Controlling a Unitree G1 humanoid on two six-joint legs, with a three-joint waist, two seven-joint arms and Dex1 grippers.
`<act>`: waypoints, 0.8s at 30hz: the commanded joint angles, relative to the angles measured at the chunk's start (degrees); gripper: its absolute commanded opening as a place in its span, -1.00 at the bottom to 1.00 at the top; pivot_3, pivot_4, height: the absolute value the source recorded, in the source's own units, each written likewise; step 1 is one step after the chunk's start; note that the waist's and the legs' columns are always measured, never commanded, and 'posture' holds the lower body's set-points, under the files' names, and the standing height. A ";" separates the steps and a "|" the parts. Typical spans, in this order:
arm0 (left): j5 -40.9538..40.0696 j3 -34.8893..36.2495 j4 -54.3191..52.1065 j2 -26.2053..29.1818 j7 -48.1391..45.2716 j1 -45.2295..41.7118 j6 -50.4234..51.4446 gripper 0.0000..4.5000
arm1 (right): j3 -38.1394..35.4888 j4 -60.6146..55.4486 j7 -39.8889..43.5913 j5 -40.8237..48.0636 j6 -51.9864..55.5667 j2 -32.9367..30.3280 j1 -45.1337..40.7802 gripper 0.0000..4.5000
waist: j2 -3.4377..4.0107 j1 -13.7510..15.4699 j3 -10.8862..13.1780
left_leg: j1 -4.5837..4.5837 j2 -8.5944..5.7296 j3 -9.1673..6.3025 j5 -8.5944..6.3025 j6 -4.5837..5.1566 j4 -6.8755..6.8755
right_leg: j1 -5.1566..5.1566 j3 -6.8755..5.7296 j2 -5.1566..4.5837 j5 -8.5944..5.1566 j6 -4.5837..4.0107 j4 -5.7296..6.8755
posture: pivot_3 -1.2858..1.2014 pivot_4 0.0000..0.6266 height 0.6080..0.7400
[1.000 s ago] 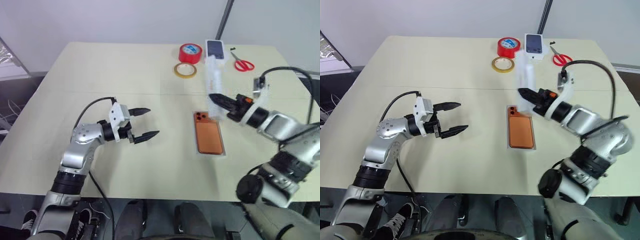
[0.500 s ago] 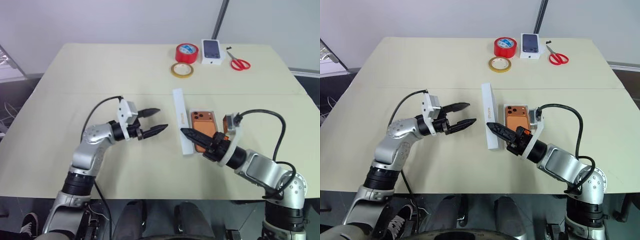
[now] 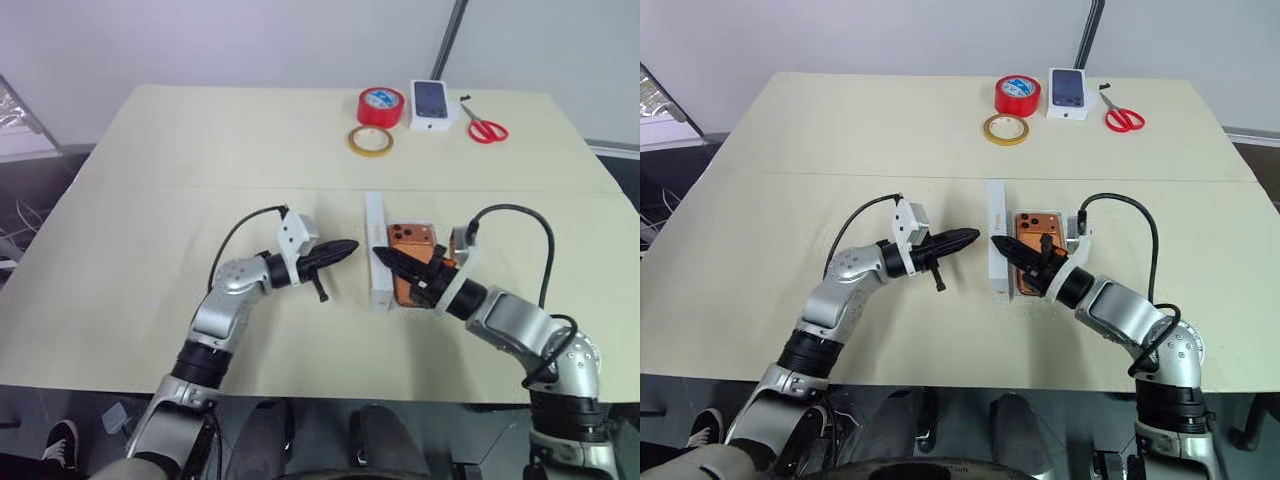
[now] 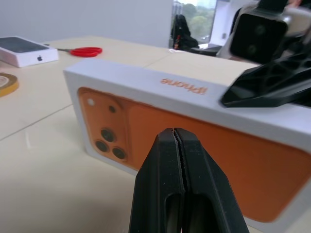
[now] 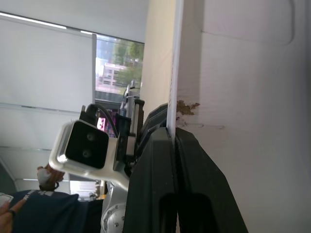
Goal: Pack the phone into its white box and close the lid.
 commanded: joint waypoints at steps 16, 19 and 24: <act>6.26 -4.24 23.63 -14.23 -1.25 -11.03 -11.84 -1.00 | -5.55 4.02 29.62 -40.17 -9.92 -21.48 0.73 0.32 | -0.03 1.00 0.03 | -0.03 -0.02 0.05 -0.06 0.10 0.04 | -0.02 0.02 0.13 0.00 0.01 -0.07 | 0.03 -0.52 1.00; 6.09 -3.62 23.16 -14.00 -1.91 -10.94 -11.59 -1.00 | -0.78 2.08 33.80 -51.92 -16.14 -20.47 0.51 0.10 | -0.01 0.83 0.02 | -0.02 0.05 0.02 -0.06 0.10 0.00 | -0.08 0.04 0.24 0.00 0.01 -0.03 | 0.03 -0.52 1.00; 4.89 -1.34 18.42 -10.44 -1.24 -9.98 -7.51 -1.00 | 6.92 1.03 35.75 -72.44 -27.67 -19.19 0.66 -0.91 | 0.02 0.98 0.03 | -0.03 0.04 0.02 -0.06 0.09 0.03 | -0.11 0.05 0.26 0.00 0.01 0.01 | 0.03 -0.52 1.00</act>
